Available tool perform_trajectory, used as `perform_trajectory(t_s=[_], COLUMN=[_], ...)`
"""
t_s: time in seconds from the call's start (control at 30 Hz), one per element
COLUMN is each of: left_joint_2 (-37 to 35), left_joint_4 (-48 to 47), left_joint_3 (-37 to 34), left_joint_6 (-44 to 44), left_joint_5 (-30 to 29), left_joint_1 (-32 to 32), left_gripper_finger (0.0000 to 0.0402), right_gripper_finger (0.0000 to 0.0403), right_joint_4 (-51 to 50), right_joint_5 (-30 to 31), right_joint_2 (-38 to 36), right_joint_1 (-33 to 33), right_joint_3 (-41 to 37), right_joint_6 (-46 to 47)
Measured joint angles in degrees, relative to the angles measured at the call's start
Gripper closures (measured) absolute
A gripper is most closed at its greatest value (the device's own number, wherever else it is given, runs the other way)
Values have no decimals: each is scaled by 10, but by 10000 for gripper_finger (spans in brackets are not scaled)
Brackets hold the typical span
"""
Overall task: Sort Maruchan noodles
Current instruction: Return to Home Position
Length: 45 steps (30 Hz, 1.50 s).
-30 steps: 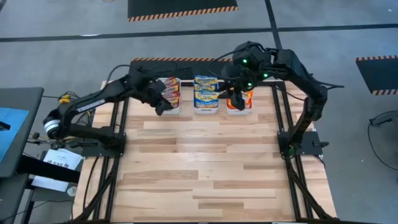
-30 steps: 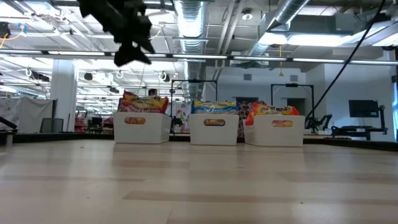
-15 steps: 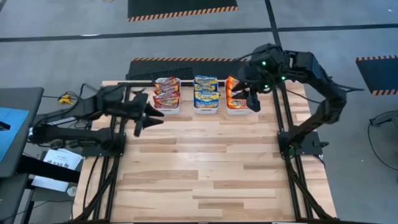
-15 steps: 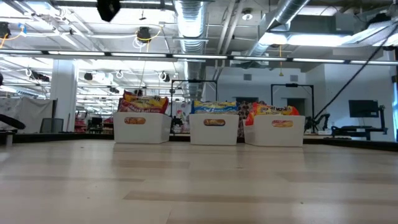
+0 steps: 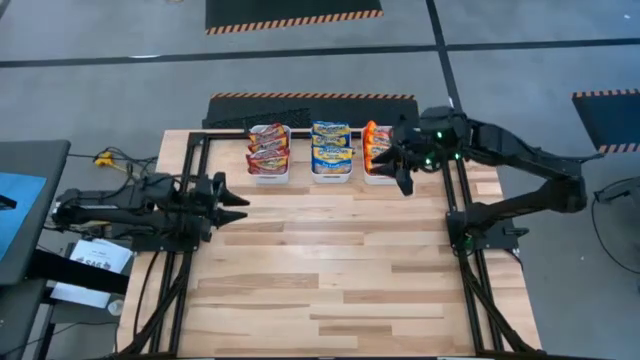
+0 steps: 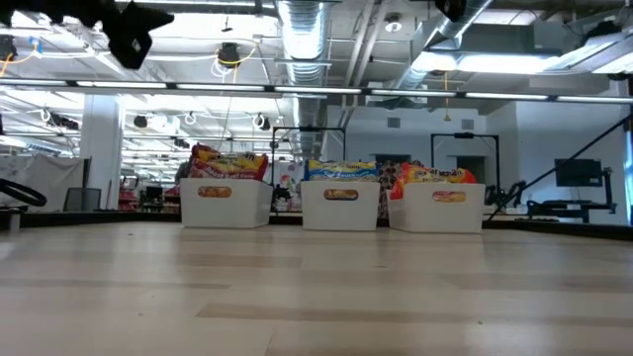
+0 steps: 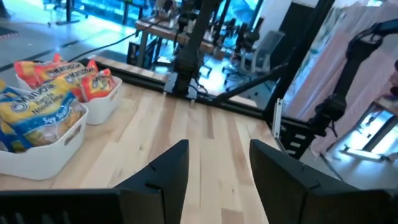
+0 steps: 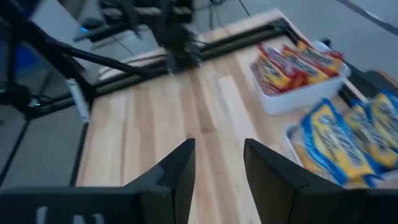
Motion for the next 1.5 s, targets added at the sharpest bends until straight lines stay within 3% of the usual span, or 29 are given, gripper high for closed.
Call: perform_trajectory(t_s=[0.27, 0.7, 0.9, 1.3, 1.5], left_joint_2=[-88, -212, -205, -206, -206], left_joint_4=[37, 80, 82, 80, 80], left_joint_3=[-111, -233, -258, -258, -259], left_joint_6=[3, -2, -48, -47, 83], left_joint_5=[-2, 0, -1, -3, -3], left_joint_1=[-6, -6, -6, -7, -6], left_gripper_finger=[246, 246, 246, 246, 246], right_gripper_finger=[241, 241, 241, 241, 241], right_joint_4=[138, 255, 325, 327, 323], right_joint_5=[12, 47, 49, 54, 54], right_joint_2=[-29, -36, -63, -276, -408], right_joint_1=[50, 94, 101, 82, 82], right_joint_3=[-88, -200, -275, -437, -544], right_joint_6=[37, 72, 75, 67, 84])
